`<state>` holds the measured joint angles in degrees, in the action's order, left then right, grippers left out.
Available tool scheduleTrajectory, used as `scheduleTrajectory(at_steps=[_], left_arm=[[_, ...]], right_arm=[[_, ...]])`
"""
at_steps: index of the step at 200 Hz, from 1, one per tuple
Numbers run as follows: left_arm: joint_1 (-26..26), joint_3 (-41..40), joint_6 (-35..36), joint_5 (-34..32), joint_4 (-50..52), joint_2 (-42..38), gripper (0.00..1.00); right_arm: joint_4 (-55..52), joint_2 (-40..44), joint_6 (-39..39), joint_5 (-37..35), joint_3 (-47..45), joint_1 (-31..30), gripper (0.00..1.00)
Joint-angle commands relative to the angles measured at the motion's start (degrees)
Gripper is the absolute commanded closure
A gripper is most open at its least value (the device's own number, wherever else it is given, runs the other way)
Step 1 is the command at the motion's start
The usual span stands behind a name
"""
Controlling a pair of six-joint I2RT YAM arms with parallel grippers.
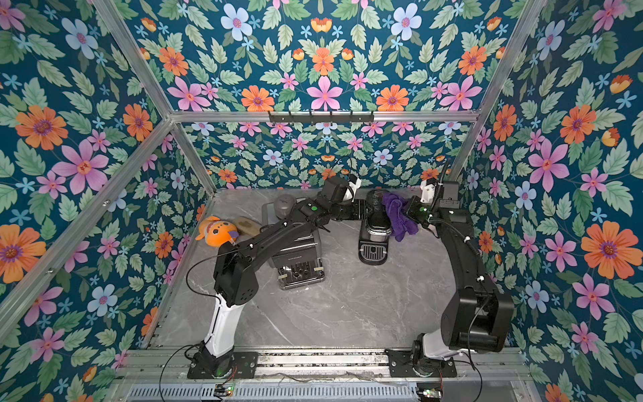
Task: Wipe the surface of a coffee machine
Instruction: Wipe the dirt from the surface of the coffee machine.
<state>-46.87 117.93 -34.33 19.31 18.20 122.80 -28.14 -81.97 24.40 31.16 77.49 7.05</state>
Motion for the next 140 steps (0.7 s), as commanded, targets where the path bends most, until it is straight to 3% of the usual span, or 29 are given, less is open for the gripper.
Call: scheduleTrajectory(at_steps=[1, 36, 81, 140], left_arm=[[0.11, 0.87, 0.66, -0.14, 0.61, -0.29, 0.50], [0.10, 1.15, 0.75, -0.33, 0.52, -0.32, 0.50], [0.11, 2.04, 1.16, -0.98, 0.79, -0.98, 0.50], [0.55, 2.30, 2.45, -3.35, 0.82, -3.29, 0.51]], right_arm=[[-1.99, 3.49, -1.02, 1.00, -0.14, -0.52, 1.00], [-2.45, 10.37, -1.57, -0.48, -0.98, -3.07, 1.00], [-3.08, 16.00, -1.90, 2.81, -3.20, -5.46, 1.00], [-4.91, 17.03, -2.08, 4.95, -4.55, -7.08, 1.00]])
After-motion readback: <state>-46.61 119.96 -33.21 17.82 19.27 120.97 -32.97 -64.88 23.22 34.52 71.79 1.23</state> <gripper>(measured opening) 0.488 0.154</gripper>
